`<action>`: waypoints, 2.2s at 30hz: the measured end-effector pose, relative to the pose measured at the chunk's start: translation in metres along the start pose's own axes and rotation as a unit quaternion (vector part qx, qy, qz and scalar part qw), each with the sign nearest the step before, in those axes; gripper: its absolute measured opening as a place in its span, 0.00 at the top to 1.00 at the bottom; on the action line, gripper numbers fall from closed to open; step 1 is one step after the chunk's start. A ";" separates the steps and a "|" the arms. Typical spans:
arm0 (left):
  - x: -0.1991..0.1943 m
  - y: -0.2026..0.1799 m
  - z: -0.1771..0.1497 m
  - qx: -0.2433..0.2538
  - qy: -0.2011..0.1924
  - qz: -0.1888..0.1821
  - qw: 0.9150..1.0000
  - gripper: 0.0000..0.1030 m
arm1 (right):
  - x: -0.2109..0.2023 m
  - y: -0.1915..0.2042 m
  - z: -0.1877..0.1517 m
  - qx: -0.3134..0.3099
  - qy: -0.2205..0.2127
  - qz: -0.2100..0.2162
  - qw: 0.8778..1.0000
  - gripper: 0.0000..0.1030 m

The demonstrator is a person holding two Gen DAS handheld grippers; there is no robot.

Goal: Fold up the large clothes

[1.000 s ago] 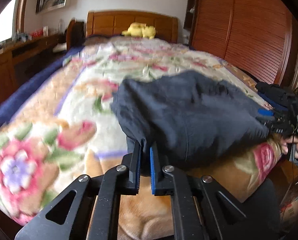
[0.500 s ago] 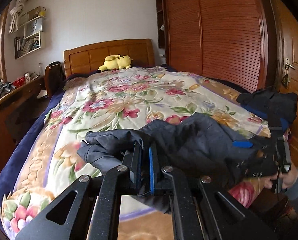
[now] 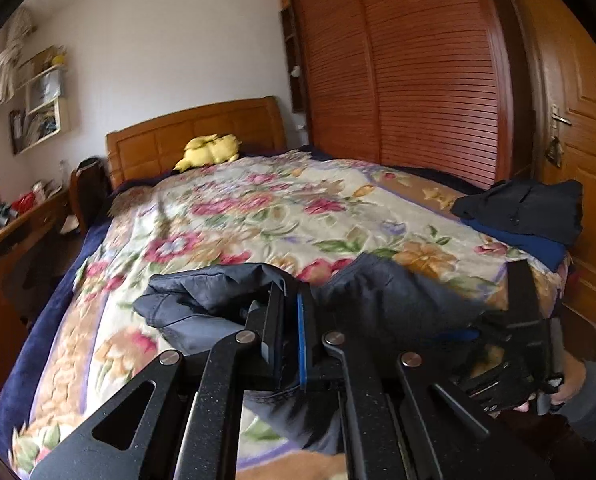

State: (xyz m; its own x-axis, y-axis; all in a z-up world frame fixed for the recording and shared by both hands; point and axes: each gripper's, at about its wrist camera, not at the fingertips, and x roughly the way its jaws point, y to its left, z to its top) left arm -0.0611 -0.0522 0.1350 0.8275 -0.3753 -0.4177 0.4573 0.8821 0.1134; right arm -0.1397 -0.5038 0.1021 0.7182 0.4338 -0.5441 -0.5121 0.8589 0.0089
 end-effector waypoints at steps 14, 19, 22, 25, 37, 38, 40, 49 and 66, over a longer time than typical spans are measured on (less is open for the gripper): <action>0.039 -0.160 0.056 0.081 -0.012 -0.145 0.986 0.96 | -0.126 -0.089 -0.042 0.088 -0.043 -0.141 0.985 0.29; 0.047 -0.173 0.052 0.060 0.012 -0.147 0.987 0.95 | -0.139 -0.077 -0.052 0.091 -0.037 -0.157 0.983 0.29; 0.042 -0.166 0.051 0.057 0.019 -0.146 0.987 0.76 | -0.141 -0.070 -0.048 0.094 -0.038 -0.158 0.982 0.29; 0.031 -0.154 0.048 0.051 0.013 -0.133 0.990 0.63 | -0.137 -0.070 -0.043 0.094 -0.047 -0.153 0.983 0.29; 0.017 -0.064 -0.010 -0.013 0.020 -0.067 0.997 0.23 | -0.112 -0.058 -0.005 0.081 -0.063 -0.110 0.989 0.29; 0.019 -0.059 -0.016 -0.020 0.021 -0.062 0.998 0.23 | -0.107 -0.058 0.000 0.082 -0.061 -0.110 0.989 0.29; 0.024 -0.047 -0.030 -0.035 0.024 -0.055 0.998 0.23 | -0.093 -0.066 0.004 0.085 -0.054 -0.115 0.988 0.29; 0.050 -0.006 -0.084 -0.097 0.015 -0.028 0.995 0.23 | -0.052 -0.075 0.014 0.100 -0.010 -0.105 0.989 0.29; 0.066 0.013 -0.134 -0.099 0.026 -0.026 0.994 0.23 | -0.033 -0.073 0.013 0.098 0.021 -0.101 0.990 0.40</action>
State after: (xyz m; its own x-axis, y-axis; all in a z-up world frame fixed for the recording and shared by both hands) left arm -0.0446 -0.0271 -0.0119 0.7839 -0.4116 -0.4649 0.4216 0.9025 -0.0882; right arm -0.1202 -0.5770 0.1302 0.7740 0.2396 -0.5861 -0.2557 0.9651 0.0569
